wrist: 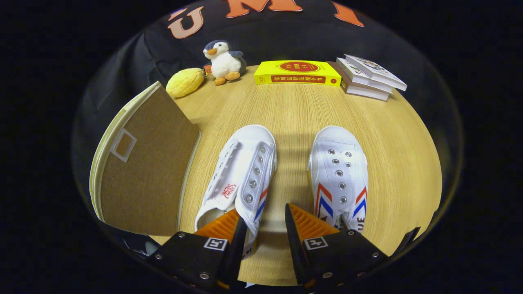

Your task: Open the storage box then place both shoes into the box .Put the left shoe in first, then the right shoe, with the right side of both shoes facing outward in a uniform manner.

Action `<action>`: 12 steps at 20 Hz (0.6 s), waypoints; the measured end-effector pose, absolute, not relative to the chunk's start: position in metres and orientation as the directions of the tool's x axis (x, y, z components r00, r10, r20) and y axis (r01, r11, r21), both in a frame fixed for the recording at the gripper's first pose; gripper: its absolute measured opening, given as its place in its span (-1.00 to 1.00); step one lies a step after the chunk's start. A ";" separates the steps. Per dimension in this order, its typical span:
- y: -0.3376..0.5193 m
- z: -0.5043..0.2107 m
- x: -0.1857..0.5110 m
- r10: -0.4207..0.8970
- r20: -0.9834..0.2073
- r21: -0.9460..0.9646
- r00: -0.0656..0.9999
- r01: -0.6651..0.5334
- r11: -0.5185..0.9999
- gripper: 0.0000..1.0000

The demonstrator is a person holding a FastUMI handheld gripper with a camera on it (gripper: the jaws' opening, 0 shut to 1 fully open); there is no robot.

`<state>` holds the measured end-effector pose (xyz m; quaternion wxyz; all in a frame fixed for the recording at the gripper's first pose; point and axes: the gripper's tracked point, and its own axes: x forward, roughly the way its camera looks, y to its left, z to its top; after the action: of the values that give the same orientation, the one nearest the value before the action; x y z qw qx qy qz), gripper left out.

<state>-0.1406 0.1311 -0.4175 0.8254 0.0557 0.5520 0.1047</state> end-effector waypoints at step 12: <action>0.140 -0.403 -0.127 0.252 -0.872 0.283 0.419 0.013 0.959 -0.96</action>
<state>-0.1275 0.1397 -0.4034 0.8331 0.1240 0.5342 0.0716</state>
